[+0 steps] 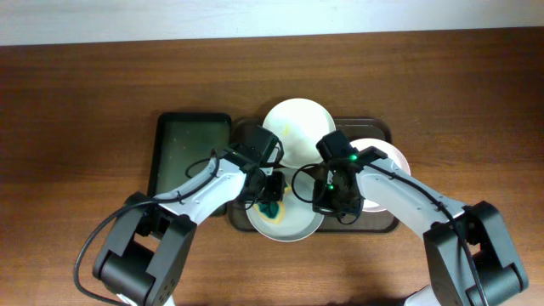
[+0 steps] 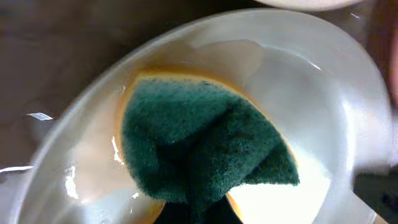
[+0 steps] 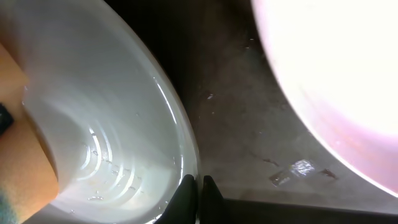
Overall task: Clean dirty plates on tray and stack at the side
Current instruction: 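Scrub the grey plate with the sponge while the right gripper holds it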
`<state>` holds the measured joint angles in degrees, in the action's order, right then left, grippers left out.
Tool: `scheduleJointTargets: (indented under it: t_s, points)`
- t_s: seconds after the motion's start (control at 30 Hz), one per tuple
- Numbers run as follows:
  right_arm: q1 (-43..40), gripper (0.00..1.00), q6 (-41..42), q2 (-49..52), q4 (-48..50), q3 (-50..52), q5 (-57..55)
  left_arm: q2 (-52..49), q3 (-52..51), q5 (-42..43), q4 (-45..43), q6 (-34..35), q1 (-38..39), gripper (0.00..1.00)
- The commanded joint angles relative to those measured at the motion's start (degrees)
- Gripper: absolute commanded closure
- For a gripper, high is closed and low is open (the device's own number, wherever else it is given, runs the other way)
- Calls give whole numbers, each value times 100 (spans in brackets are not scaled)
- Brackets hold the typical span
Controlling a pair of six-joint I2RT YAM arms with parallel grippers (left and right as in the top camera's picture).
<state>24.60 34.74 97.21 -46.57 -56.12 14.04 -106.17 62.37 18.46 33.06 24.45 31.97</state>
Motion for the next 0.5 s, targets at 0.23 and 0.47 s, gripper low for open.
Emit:
scheduleJointTargets:
  t_s: [0.23, 0.47]
  points:
    - [50, 96, 20, 48, 101, 35, 205, 129, 107, 2643, 20, -894, -232, 100]
    - [50, 96, 4, 48, 107, 35, 203, 1001, 236, 411, 247, -890, -463, 100]
